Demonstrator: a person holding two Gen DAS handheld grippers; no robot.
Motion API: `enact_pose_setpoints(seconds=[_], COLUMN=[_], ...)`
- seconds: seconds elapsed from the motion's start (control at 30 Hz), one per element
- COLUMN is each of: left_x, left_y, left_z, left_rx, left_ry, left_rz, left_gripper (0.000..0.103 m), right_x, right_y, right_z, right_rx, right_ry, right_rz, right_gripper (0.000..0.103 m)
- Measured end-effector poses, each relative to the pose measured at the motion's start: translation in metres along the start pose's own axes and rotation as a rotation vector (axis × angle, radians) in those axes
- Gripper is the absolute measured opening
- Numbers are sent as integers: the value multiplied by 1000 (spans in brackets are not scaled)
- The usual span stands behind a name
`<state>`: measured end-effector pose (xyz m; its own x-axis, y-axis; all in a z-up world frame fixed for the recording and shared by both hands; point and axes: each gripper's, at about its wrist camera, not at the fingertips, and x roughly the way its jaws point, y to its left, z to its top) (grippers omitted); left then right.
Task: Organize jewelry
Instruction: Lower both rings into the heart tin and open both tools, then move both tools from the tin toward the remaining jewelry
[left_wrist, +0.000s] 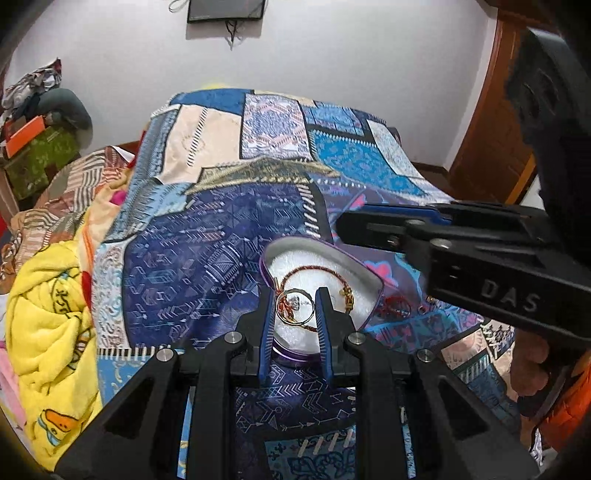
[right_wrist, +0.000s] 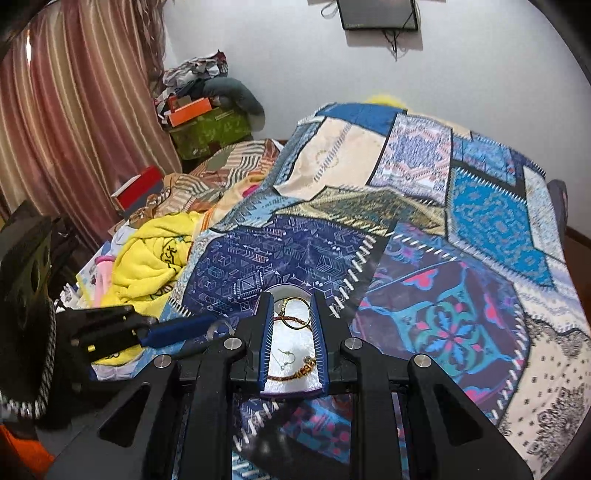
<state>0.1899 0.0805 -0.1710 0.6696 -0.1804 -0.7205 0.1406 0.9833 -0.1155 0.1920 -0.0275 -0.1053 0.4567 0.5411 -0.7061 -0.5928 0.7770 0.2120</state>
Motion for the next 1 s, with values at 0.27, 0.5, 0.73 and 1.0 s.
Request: enact_pose_setpoints(seconds=[0.27, 0.5, 0.73, 1.0], left_x=[12, 11, 2, -20], left_y=[-1, 1, -3, -6], left_z=[0, 0, 4, 11], left_rx=[11, -7, -4, -27], left_ry=[23, 16, 10, -10], left_rz=[-30, -26, -14, 12], left_gripper=[21, 21, 21, 22], right_x=[21, 22, 6, -34], right_y=[-1, -1, 3, -1], right_z=[3, 3, 5, 4], right_rx=[4, -5, -25, -18], right_ry=[44, 46, 13, -48], right_rz=[24, 52, 23, -28], right_gripper=[18, 19, 36, 36])
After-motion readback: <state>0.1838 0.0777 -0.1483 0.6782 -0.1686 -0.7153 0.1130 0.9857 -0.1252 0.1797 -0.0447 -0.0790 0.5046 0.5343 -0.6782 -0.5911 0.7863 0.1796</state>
